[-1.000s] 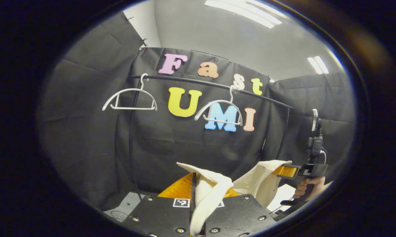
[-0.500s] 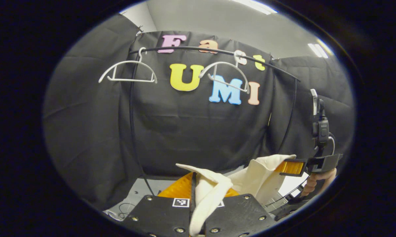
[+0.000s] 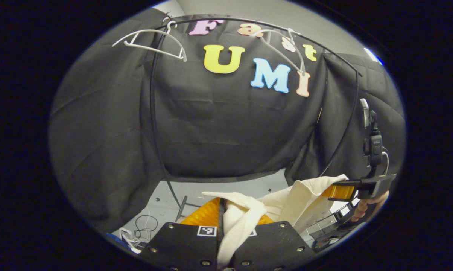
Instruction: Grasp the clothes on the hanger with both hands and then place them into the laundry hamper below.
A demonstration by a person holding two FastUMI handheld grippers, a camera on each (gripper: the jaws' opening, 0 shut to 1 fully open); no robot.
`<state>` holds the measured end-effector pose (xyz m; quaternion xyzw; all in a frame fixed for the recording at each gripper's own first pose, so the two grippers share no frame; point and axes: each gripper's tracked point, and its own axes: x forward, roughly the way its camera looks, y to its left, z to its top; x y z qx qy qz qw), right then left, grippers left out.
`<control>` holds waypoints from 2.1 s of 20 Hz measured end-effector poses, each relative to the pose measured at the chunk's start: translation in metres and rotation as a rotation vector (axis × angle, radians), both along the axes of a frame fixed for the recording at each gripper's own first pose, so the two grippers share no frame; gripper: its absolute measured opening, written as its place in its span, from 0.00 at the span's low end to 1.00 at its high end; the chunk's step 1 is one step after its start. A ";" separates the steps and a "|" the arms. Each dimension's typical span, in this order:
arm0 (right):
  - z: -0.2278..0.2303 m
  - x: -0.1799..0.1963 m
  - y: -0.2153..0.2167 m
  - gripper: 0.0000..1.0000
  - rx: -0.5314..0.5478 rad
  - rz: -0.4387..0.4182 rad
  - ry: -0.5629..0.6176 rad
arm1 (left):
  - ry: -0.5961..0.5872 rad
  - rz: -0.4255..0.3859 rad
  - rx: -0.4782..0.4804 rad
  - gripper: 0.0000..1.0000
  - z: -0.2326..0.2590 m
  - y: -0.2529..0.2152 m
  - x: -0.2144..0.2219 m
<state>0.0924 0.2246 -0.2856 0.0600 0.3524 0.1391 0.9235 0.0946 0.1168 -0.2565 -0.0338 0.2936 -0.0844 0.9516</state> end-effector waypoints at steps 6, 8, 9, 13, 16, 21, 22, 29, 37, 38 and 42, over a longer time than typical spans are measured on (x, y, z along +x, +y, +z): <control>-0.041 -0.008 0.005 0.12 -0.040 -0.018 0.083 | 0.089 -0.027 0.023 0.06 -0.038 -0.026 0.012; -0.046 -0.016 0.003 0.22 -0.047 -0.031 0.104 | 0.126 -0.035 0.019 0.11 -0.058 -0.028 0.018; -0.052 -0.017 0.004 0.32 -0.046 -0.035 0.120 | 0.140 -0.035 0.021 0.11 -0.069 -0.025 0.019; -0.046 -0.011 0.007 0.66 -0.024 -0.037 0.153 | 0.206 -0.112 -0.041 0.54 -0.103 -0.033 0.006; -0.033 -0.013 -0.001 0.98 -0.059 -0.029 0.148 | 0.231 -0.110 -0.041 0.96 -0.110 -0.026 -0.005; -0.012 -0.018 -0.019 0.98 -0.118 0.031 0.089 | 0.228 -0.001 -0.044 0.97 -0.094 -0.015 -0.014; -0.006 -0.019 -0.023 0.98 -0.122 0.045 0.074 | 0.208 0.035 -0.021 0.96 -0.081 -0.010 -0.013; 0.087 0.011 -0.063 0.98 -0.106 0.054 -0.226 | -0.002 0.220 0.051 0.96 0.056 -0.007 -0.021; 0.200 0.014 -0.127 0.92 -0.109 0.021 -0.484 | -0.373 0.242 0.094 0.96 0.250 -0.085 -0.012; 0.217 0.014 -0.138 0.98 -0.116 -0.006 -0.522 | -0.430 0.243 0.097 0.96 0.277 -0.095 -0.015; 0.285 0.008 -0.161 0.92 -0.077 -0.026 -0.718 | -0.595 0.293 0.108 0.95 0.344 -0.129 -0.047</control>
